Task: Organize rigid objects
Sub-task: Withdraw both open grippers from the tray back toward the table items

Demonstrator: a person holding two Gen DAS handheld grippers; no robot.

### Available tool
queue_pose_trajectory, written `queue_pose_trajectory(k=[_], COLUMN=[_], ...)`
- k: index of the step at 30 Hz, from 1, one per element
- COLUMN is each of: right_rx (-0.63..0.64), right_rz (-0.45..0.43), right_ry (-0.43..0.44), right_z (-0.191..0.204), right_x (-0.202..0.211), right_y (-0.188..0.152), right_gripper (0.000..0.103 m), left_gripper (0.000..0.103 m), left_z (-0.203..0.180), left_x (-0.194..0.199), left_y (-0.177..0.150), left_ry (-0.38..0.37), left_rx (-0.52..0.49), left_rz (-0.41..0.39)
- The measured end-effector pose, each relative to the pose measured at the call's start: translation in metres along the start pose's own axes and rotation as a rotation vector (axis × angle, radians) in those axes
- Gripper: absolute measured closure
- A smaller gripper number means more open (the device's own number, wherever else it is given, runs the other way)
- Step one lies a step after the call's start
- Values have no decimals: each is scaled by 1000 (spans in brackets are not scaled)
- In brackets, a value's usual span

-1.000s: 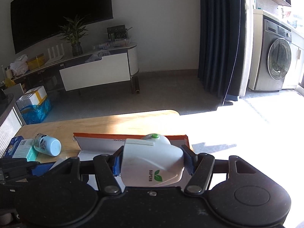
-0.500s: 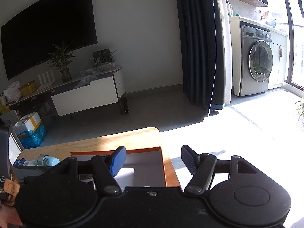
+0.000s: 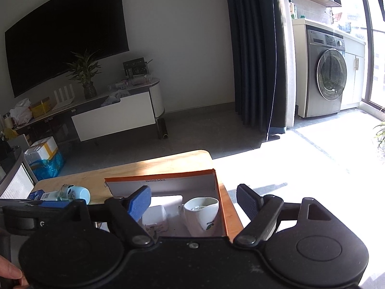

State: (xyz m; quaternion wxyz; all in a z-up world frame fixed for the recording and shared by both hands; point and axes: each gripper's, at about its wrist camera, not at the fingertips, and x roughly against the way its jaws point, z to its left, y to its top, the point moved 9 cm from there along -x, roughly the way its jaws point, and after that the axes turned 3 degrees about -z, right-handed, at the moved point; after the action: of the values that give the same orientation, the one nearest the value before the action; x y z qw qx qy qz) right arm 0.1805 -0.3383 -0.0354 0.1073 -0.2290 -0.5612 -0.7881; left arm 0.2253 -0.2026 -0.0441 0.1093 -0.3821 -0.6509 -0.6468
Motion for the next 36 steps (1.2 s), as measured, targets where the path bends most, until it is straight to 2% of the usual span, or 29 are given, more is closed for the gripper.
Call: queue_pose_trajectory(k=[6, 10, 14, 19, 25, 32, 36], right_rx=[33, 20, 38, 37, 72, 103, 121], right_rz=[-9, -3, -7, 35, 60, 81, 82], right_ry=[13, 32, 31, 77, 115, 158, 169], right_z=[10, 19, 31, 50, 75, 98, 108], right_x=[10, 12, 17, 17, 19, 22, 25], right_y=[-7, -10, -15, -23, -33, -41, -43], right_gripper=[11, 10, 10, 10, 10, 10, 5], left_gripper=[0, 0, 0, 0, 0, 0, 0], left_z=[12, 19, 33, 47, 63, 83, 90], left_x=[17, 25, 35, 44, 57, 69, 74], left_y=[-6, -11, -17, -23, -32, -37, -41], left_ry=[65, 69, 122, 125, 176, 196, 197], left_rx=[3, 25, 32, 78, 63, 89, 97], left_rz=[2, 9, 2, 6, 14, 8, 3])
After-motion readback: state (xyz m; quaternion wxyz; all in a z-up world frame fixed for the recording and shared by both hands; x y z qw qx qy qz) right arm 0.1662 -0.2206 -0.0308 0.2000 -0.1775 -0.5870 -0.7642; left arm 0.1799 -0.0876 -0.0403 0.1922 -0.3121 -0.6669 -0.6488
